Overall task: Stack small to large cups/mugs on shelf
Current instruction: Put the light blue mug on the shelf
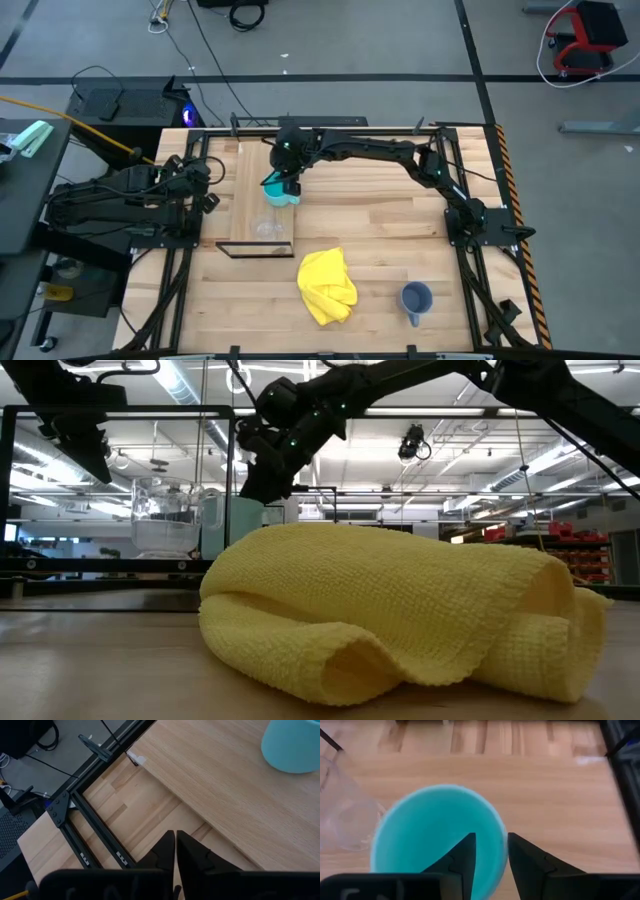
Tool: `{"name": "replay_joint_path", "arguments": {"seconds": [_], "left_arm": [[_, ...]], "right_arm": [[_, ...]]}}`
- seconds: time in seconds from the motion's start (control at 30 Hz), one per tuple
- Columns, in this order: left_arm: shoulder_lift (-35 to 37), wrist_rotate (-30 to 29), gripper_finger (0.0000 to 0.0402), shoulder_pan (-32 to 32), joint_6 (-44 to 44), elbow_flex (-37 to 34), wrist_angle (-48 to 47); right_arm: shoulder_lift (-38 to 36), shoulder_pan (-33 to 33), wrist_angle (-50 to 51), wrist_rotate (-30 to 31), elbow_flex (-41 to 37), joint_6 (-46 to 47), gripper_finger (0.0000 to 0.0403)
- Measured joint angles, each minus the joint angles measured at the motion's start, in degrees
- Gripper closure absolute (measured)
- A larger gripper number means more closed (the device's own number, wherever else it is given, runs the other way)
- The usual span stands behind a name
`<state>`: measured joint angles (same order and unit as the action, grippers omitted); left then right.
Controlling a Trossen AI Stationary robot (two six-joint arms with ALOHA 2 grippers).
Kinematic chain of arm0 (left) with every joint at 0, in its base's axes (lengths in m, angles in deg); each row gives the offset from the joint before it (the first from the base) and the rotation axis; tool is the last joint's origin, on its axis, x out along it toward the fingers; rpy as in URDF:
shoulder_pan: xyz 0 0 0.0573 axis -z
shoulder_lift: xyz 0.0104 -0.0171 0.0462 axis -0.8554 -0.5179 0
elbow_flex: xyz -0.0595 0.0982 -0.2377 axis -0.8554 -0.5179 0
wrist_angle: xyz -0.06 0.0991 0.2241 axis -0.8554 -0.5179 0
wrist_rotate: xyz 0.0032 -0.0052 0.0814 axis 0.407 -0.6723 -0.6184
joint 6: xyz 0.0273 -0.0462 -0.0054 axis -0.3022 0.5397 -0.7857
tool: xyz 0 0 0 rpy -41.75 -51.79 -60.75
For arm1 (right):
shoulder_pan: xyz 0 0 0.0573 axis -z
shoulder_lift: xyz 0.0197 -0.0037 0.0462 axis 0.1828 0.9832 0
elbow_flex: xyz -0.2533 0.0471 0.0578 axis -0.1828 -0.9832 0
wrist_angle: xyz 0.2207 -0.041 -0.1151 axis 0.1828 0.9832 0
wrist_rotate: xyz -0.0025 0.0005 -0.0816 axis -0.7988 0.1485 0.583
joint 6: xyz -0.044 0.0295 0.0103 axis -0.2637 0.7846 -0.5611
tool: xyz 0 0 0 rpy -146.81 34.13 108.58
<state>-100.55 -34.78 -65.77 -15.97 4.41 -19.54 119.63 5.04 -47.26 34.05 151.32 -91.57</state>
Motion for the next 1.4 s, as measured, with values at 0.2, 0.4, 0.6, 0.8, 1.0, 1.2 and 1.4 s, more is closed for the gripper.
{"name": "replay_joint_path", "arguments": {"seconds": [0.2, 0.4, 0.6, 0.8, 1.0, 1.2, 1.4], "left_arm": [[0.0, 0.0, 0.0381, 0.0, 0.0, 0.0, 0.0], [0.0, 0.0, 0.0389, 0.0, 0.0, 0.0, 0.0], [0.0, 0.0, 0.0377, 0.0, 0.0, 0.0, 0.0], [0.0, 0.0, 0.0373, 0.0, 0.0, 0.0, 0.0], [0.0, 0.0, 0.0383, 0.0, 0.0, 0.0, 0.0], [0.0, 0.0, 0.0389, 0.0, 0.0, 0.0, 0.0], [0.0, 0.0, 0.0378, 0.0, 0.0, 0.0, 0.0]], "right_arm": [[-0.5, -0.3, 5.8, 0.2, 8.9, -0.6, 0.0286], [-5.0, -1.4, 14.9, 5.8, 9.0, 5.9, 0.0302], [-10.2, -6.3, 20.0, 15.5, 0.3, 13.4, 0.0346], [-14.0, -9.3, 7.7, 17.4, -15.8, 16.0, 0.0396], [-17.1, -5.1, -7.6, 16.5, -25.6, 18.2, 0.0398], [-15.4, -3.3, -7.8, 11.7, -25.5, 18.7, 0.0398], [-14.7, -3.8, -8.9, 10.5, -25.5, 17.9, 0.0399]]}}
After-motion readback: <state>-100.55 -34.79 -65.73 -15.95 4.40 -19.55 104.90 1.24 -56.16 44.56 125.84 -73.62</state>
